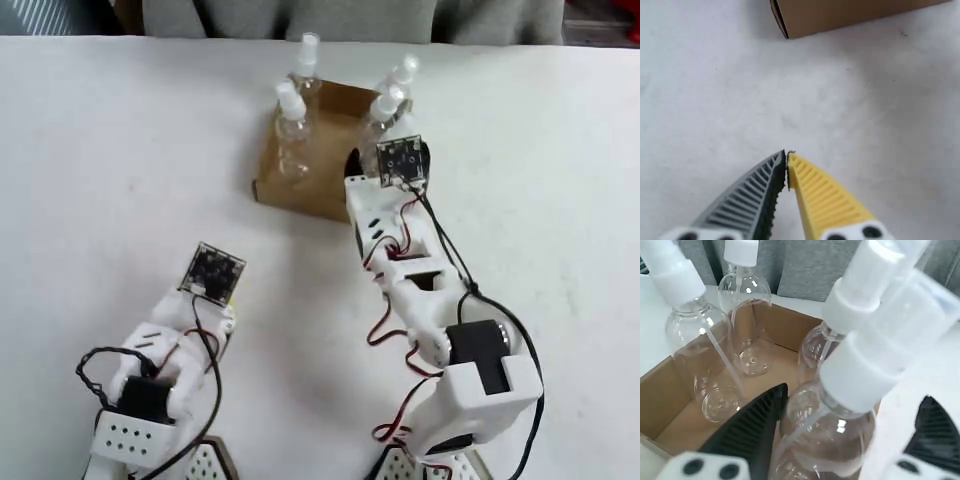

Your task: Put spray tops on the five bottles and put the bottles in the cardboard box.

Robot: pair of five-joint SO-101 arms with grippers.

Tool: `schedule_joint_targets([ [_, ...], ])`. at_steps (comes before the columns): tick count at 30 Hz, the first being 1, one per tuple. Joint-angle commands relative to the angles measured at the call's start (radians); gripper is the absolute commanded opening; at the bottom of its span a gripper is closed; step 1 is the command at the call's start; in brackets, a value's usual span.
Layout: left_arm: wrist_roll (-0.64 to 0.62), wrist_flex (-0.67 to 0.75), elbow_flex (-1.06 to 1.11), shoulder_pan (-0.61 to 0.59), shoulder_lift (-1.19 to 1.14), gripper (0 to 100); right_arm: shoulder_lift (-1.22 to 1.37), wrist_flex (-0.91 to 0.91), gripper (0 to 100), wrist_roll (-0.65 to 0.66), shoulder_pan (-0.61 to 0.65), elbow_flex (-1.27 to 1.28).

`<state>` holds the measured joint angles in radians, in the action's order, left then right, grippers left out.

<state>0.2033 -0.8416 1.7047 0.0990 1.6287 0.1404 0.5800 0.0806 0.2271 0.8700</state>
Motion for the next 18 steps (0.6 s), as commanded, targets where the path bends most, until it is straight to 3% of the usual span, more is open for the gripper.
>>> schedule_joint_targets([
  [1,0.012,-0.002,-0.005,-0.013,0.012,3,-0.027,0.008,34.7,0.003,-0.002,-0.032],
  [18,0.012,-0.002,-0.005,-0.013,0.012,3,-0.107,-0.117,44.2,-0.055,0.005,-0.015],
])
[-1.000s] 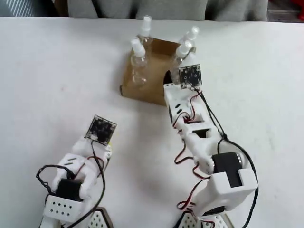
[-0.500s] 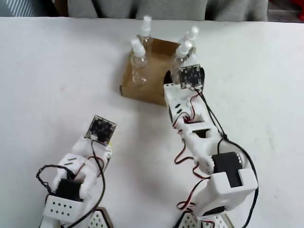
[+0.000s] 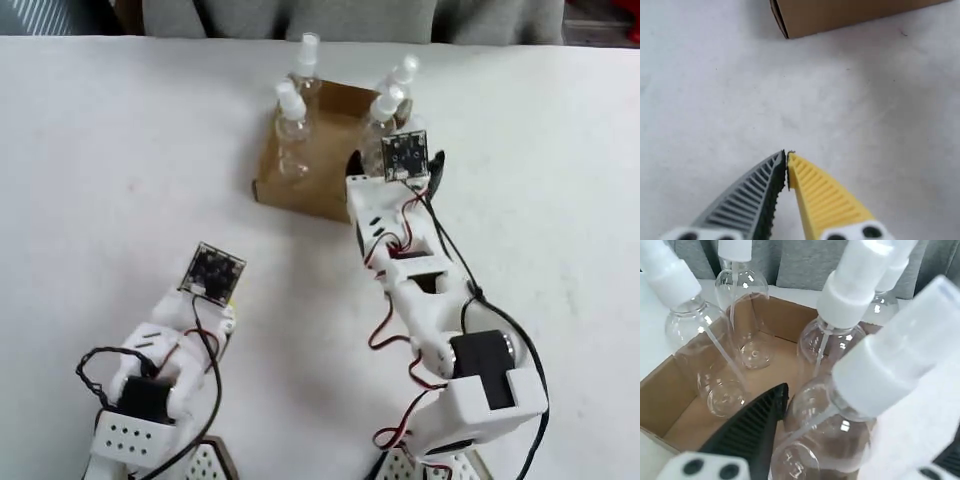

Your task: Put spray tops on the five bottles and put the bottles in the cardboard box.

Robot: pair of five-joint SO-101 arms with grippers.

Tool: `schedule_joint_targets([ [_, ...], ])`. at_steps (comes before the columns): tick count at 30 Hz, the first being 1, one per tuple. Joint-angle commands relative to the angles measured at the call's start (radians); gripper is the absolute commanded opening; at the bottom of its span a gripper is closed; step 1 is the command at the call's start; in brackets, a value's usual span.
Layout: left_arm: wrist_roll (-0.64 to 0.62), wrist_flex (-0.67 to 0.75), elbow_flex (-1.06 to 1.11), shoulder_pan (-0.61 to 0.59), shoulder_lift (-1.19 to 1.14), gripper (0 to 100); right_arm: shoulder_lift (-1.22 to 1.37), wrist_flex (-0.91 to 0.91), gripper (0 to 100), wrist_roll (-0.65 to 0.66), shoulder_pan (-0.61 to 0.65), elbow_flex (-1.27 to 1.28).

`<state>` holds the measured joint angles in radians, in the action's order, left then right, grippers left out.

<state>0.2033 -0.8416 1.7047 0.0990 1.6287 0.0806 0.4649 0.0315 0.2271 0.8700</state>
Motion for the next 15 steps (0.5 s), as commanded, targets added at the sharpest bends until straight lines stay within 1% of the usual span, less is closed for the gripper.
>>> schedule_joint_targets([
  [1,0.012,-0.002,-0.005,-0.013,0.012,3,-0.045,-0.002,44.1,-0.006,0.005,-0.015],
  [9,0.012,-0.002,-0.005,-0.013,0.012,3,-0.042,-0.002,43.6,0.002,0.007,-0.017],
  [15,0.012,-0.002,-0.005,-0.013,0.012,3,-0.041,-0.001,31.0,0.003,0.001,-0.026],
])
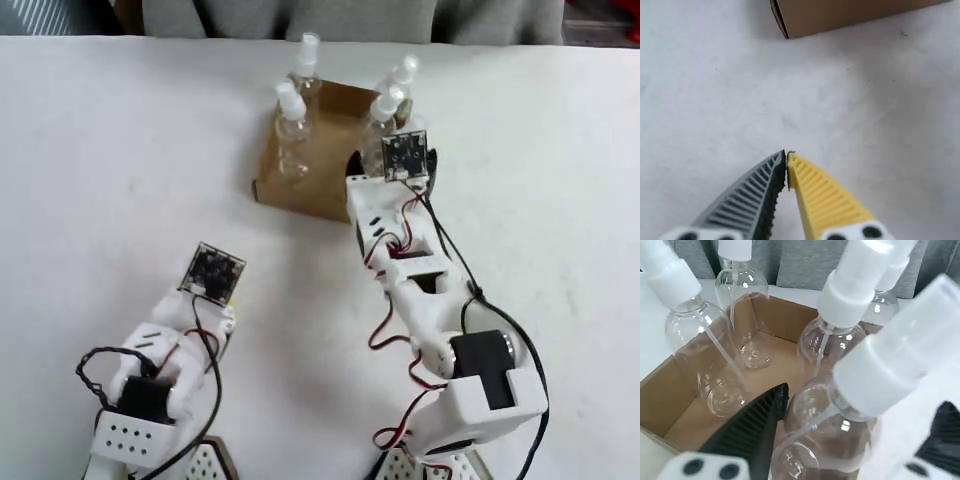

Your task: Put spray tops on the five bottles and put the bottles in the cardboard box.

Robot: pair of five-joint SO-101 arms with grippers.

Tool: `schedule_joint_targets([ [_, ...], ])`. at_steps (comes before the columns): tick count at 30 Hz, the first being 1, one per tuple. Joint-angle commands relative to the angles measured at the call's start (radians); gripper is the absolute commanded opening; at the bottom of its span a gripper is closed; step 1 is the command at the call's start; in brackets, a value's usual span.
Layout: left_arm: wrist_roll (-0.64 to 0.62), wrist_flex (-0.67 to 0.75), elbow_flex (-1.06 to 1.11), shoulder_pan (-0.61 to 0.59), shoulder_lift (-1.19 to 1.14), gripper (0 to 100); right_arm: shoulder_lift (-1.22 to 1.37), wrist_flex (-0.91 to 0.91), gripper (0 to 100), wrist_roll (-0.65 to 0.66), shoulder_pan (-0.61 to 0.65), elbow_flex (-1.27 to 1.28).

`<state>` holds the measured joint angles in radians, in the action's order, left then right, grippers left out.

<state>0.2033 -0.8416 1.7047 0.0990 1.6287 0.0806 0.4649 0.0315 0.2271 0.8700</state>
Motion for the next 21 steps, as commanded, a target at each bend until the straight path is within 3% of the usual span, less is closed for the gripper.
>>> schedule_joint_targets([
  [1,0.012,-0.002,-0.005,-0.013,0.012,3,-0.041,-0.001,29.3,0.003,-0.002,-0.026],
  [9,0.012,-0.002,-0.005,-0.013,0.012,3,-0.045,-0.001,20.4,0.017,-0.007,-0.026],
  [12,0.012,-0.002,-0.005,-0.013,0.012,3,-0.042,0.002,17.6,0.123,-0.013,-0.026],
  [21,0.012,-0.002,-0.005,-0.013,0.012,3,-0.039,0.17,11.7,0.173,-0.015,0.029],
])
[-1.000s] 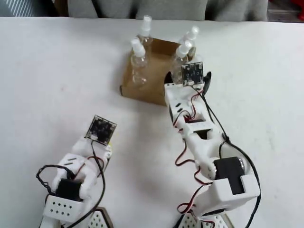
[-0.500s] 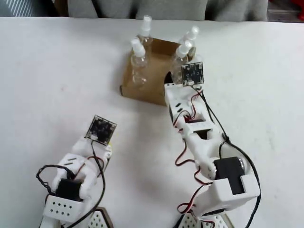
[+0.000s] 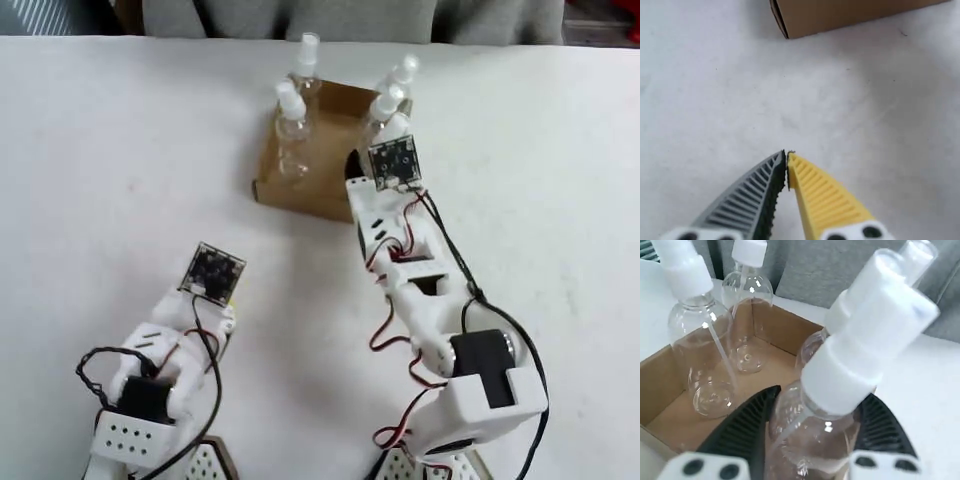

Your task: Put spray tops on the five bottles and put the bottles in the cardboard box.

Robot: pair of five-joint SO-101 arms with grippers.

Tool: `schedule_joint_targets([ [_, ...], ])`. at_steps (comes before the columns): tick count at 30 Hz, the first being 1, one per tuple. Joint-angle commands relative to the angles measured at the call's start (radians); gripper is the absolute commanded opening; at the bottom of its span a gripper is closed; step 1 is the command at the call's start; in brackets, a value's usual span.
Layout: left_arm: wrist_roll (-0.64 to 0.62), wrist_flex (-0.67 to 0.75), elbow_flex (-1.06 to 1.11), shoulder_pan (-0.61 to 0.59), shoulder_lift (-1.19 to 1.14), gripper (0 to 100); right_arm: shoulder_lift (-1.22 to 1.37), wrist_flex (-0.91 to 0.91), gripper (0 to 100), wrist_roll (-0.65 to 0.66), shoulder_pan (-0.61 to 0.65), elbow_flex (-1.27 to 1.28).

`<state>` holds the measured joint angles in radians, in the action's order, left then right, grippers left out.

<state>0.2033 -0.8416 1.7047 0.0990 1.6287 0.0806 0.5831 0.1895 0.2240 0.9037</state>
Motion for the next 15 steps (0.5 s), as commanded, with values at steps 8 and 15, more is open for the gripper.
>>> schedule_joint_targets([
  [8,0.012,-0.002,-0.005,-0.013,0.012,3,-0.039,0.053,11.6,0.018,-0.013,-0.002],
  [15,0.012,-0.002,-0.005,-0.013,0.012,3,-0.022,0.064,11.6,0.198,-0.004,0.023],
])
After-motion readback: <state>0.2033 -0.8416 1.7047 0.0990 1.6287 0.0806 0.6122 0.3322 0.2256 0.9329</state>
